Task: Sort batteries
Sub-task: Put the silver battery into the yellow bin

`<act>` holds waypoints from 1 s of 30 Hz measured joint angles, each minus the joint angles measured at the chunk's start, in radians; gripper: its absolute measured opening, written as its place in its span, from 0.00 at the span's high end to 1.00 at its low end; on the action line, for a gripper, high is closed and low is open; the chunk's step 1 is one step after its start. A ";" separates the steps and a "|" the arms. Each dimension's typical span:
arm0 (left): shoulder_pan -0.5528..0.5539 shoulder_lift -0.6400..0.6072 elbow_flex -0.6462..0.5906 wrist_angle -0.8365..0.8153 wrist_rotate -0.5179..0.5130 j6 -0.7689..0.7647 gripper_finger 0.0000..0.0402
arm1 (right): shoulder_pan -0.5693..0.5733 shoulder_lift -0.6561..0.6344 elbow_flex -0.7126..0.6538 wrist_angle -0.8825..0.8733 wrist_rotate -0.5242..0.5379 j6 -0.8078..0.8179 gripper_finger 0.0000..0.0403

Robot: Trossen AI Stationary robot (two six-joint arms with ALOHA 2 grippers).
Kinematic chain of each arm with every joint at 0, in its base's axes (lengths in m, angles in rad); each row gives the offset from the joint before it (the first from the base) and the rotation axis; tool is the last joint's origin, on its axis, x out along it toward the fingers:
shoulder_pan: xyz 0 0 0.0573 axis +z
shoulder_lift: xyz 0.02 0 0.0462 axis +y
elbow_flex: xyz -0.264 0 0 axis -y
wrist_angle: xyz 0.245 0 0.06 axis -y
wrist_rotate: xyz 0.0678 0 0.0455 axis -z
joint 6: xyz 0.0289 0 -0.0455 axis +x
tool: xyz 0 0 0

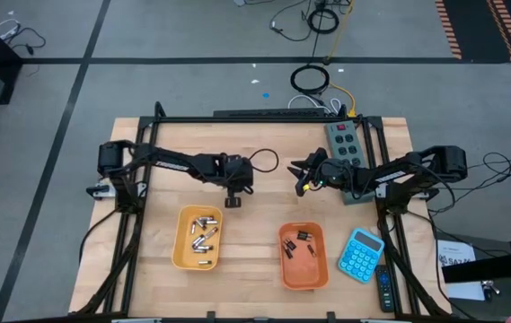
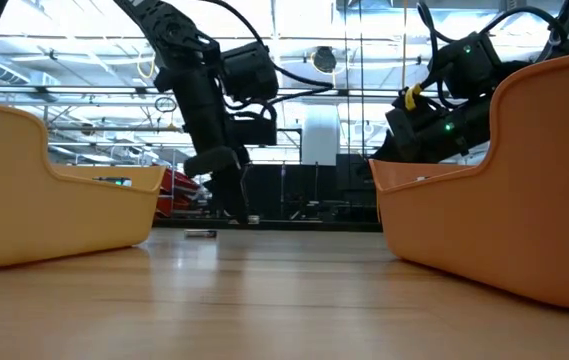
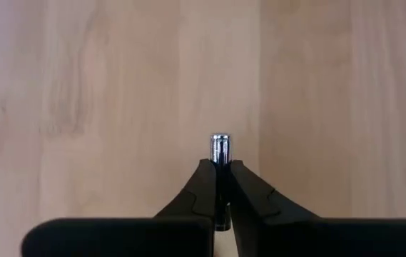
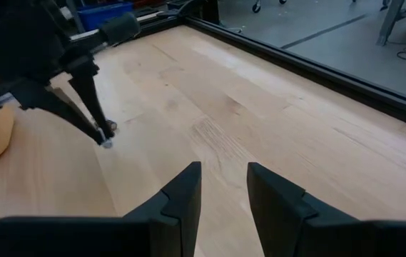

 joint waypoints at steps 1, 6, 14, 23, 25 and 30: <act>0.000 -0.003 0.000 -0.011 0.006 -0.001 0.95 | 0.000 0.000 0.000 -0.002 0.000 0.000 0.74; -0.012 -0.076 0.001 -0.059 0.115 -0.068 0.95 | 0.000 0.000 0.000 -0.018 0.000 0.000 0.74; -0.102 -0.256 0.003 -0.259 0.387 -0.141 0.95 | 0.000 0.000 0.000 -0.026 0.000 0.000 0.74; -0.243 -0.309 -0.030 -0.505 0.417 -0.132 0.95 | 0.004 0.000 0.000 -0.025 0.000 0.006 0.74; -0.261 -0.308 -0.067 -0.501 0.385 -0.137 0.95 | 0.004 0.000 0.000 -0.023 0.000 0.006 0.74; -0.281 -0.308 -0.127 -0.482 0.325 -0.159 0.95 | 0.004 0.000 0.000 -0.017 0.000 0.006 0.74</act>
